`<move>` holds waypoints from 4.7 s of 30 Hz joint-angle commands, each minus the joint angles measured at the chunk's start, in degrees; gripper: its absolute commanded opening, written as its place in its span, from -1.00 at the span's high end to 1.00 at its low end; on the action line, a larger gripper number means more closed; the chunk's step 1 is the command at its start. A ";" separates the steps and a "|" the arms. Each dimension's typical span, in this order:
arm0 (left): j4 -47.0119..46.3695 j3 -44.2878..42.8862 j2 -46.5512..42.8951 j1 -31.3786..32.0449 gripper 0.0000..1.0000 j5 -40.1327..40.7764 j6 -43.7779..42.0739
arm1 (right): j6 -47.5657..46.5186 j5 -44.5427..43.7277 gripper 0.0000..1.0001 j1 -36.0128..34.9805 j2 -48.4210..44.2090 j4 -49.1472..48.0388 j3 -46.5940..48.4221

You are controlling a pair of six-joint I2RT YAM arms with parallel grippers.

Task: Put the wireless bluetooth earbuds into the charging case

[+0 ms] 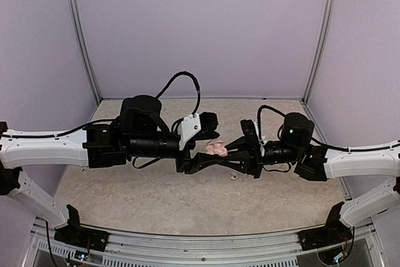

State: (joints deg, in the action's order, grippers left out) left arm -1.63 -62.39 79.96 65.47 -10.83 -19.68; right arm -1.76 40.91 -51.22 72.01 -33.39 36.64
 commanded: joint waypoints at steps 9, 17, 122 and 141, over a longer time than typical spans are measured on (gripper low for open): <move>1.45 1.33 -5.83 -0.10 -0.37 -2.20 -2.64 | 1.32 1.19 1.00 -0.35 -0.07 -2.14 0.36; 1.45 0.43 -4.74 -0.14 -0.30 -0.40 -1.30 | 1.59 -0.33 1.00 -0.37 0.36 -1.99 0.70; 9.67 -3.75 0.36 2.13 0.62 10.68 -13.19 | -5.78 -13.91 1.00 -2.46 -1.96 20.44 7.87; 3.91 -3.48 2.24 2.08 0.92 14.12 -0.73 | -9.45 -24.69 1.00 -5.03 -5.74 15.33 5.02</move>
State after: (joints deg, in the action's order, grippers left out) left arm 5.74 -64.36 80.49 67.29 2.39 -26.61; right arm -9.63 18.46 -54.85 68.20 -13.52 42.35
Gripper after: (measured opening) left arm 0.072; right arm 0.209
